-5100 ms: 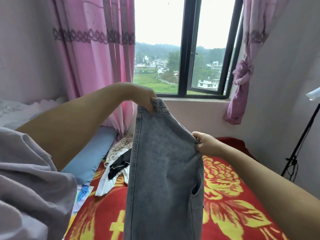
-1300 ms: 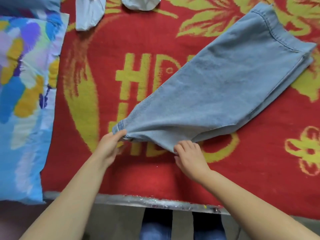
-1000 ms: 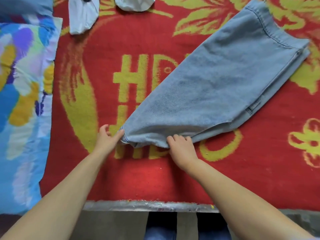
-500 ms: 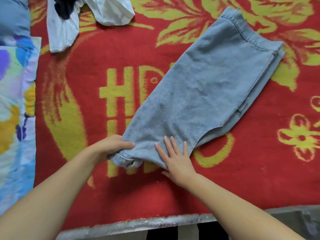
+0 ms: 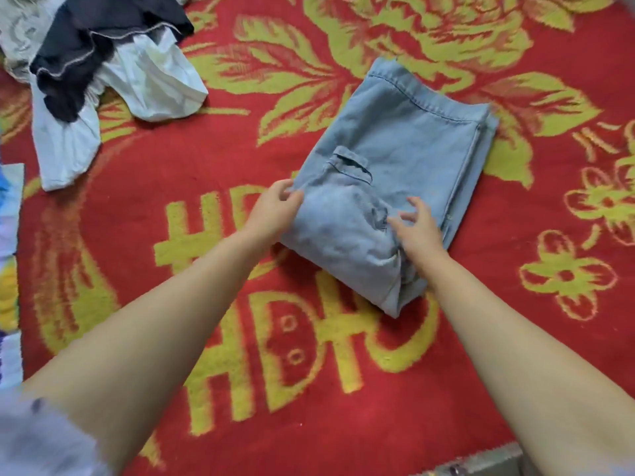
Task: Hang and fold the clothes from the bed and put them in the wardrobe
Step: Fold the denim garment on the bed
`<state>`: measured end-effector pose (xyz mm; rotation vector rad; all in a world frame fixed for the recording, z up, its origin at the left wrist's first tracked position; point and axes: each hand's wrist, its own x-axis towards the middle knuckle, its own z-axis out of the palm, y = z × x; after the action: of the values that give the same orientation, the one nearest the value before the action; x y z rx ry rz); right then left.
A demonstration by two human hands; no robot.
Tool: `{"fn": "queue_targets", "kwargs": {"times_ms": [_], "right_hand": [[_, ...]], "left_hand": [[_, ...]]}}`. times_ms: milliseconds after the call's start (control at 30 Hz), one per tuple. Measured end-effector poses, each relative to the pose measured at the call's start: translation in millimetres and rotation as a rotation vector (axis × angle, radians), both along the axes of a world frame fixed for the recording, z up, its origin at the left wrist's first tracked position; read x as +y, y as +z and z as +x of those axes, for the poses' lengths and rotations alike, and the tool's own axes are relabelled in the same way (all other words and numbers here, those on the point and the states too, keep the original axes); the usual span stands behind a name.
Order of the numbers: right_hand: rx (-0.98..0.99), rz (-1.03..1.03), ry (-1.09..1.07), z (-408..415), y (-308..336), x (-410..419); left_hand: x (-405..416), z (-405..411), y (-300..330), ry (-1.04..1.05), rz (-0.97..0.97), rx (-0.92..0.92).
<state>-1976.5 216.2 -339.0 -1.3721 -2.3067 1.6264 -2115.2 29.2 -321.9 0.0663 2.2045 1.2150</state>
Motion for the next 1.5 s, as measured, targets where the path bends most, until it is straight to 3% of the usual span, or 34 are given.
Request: {"fn": "queue_targets", "kwargs": {"times_ms": [33, 100, 200, 267, 333, 467, 567, 667, 800, 833, 867, 967, 1000, 1067, 1100, 1167, 1300, 1400, 1500], "right_hand": [[0.055, 0.118, -0.104, 4, -2, 2], [0.157, 0.320, -0.128, 20, -3, -12], [0.052, 0.568, 0.276, 58, -14, -66], [-0.059, 0.830, 0.609, 75, -29, -93], [-0.218, 0.914, 0.832, 76, -37, -104], [-0.428, 0.819, 0.831, 52, -51, -77], [-0.458, 0.724, 0.893, 44, -39, -59], [-0.422, 0.548, 1.086, 63, -24, -47], [-0.447, 0.461, 1.332, 116, -14, -40], [-0.488, 0.487, 1.372, 131, -16, -41], [-0.518, 0.525, 1.400, 146, -18, -42], [-0.472, 0.715, 1.350, 170, -27, -49], [-0.469, 0.745, 1.301, 170, -28, -52], [-0.467, 0.786, 1.227, 166, -31, -59], [-0.488, 0.747, 1.216, 163, -34, -61], [-0.541, 0.676, 1.217, 161, -39, -61], [-0.614, 0.418, 1.281, 142, -14, -51], [-0.612, 0.149, 1.366, 127, 20, -38], [-0.716, -0.180, 1.509, 128, 57, -23]], "left_hand": [[1, 0, -12, -0.144, -0.194, 0.210], [-6, -3, -36, -0.267, -0.319, 0.293], [-17, -3, -56, -0.150, -0.157, 0.108], [-20, -2, -59, -0.194, -0.164, 0.196], [-24, -2, -61, -0.230, -0.175, 0.247], [-25, 7, -57, -0.141, 0.017, 0.095], [-27, 27, -55, -0.160, -0.061, 0.100], [-48, 53, -54, -0.178, -0.236, 0.080], [-94, 119, -52, -0.168, -0.191, -0.313], [-103, 135, -51, -0.190, -0.193, -0.307], [-110, 149, -51, -0.235, -0.231, -0.196], [-118, 161, -54, -0.503, -0.306, 0.595], [-116, 161, -55, -0.730, -0.254, 0.784], [-109, 159, -60, -1.188, -0.260, 0.919], [-105, 157, -63, -1.308, -0.337, 0.875], [-96, 159, -57, -1.326, -0.593, 0.707], [-76, 169, -43, -1.270, -0.811, 0.708], [-63, 172, -15, -1.412, -0.785, 0.403], [-59, 160, 33, -1.546, -0.575, -0.121]]}}
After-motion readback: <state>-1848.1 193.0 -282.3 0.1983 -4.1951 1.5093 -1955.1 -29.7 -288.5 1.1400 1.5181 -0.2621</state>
